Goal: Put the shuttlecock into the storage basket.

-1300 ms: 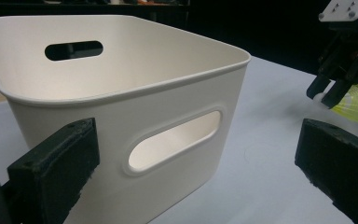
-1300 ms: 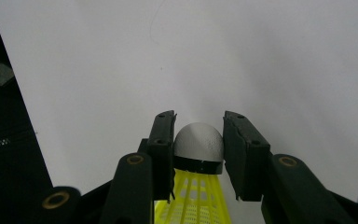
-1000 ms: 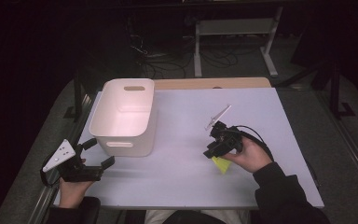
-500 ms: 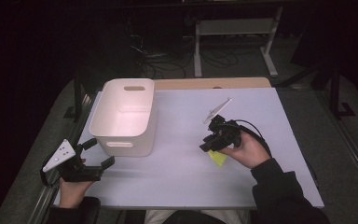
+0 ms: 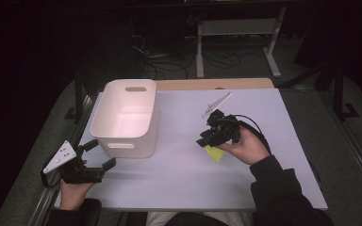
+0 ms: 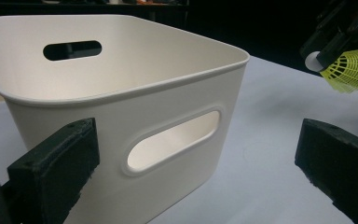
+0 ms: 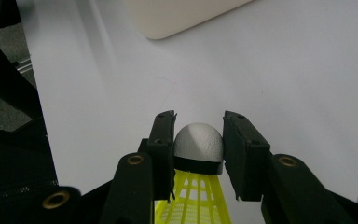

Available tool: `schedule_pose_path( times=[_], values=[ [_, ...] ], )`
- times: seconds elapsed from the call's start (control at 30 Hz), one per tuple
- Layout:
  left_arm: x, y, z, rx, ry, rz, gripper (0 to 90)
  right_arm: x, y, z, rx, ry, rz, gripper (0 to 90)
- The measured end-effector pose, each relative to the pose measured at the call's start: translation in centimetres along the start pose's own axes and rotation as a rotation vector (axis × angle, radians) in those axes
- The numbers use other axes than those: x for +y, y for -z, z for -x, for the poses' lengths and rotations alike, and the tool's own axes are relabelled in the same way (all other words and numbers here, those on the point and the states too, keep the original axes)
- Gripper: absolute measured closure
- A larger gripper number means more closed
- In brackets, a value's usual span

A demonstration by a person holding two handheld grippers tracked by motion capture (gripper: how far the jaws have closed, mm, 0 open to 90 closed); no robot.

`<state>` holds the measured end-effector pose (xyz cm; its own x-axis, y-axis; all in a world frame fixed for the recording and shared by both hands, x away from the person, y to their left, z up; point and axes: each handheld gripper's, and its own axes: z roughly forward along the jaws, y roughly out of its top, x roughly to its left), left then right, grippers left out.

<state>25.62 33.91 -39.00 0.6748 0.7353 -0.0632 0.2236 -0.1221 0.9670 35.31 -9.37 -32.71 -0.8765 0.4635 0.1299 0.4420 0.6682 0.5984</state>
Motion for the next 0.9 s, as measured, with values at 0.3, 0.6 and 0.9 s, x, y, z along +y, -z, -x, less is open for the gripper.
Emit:
schedule_pose_path(
  times=[0.3, 0.6, 0.9],
  values=[
    [0.0, 0.0, 0.0, 0.001, 0.001, 0.000, 0.0, 0.6, 0.6, 0.1, -0.004, 0.008, 0.032, 64.0],
    [0.0, 0.0, 0.0, -0.001, 0.000, 0.000, 0.0, 1.9, 1.0, 0.0, -0.003, 0.034, 0.059, 63.9],
    [0.0, 0.0, 0.0, -0.002, -0.001, 0.000, 0.0, 3.4, 1.6, -0.5, -0.001, 0.058, 0.082, 63.9]
  ],
)
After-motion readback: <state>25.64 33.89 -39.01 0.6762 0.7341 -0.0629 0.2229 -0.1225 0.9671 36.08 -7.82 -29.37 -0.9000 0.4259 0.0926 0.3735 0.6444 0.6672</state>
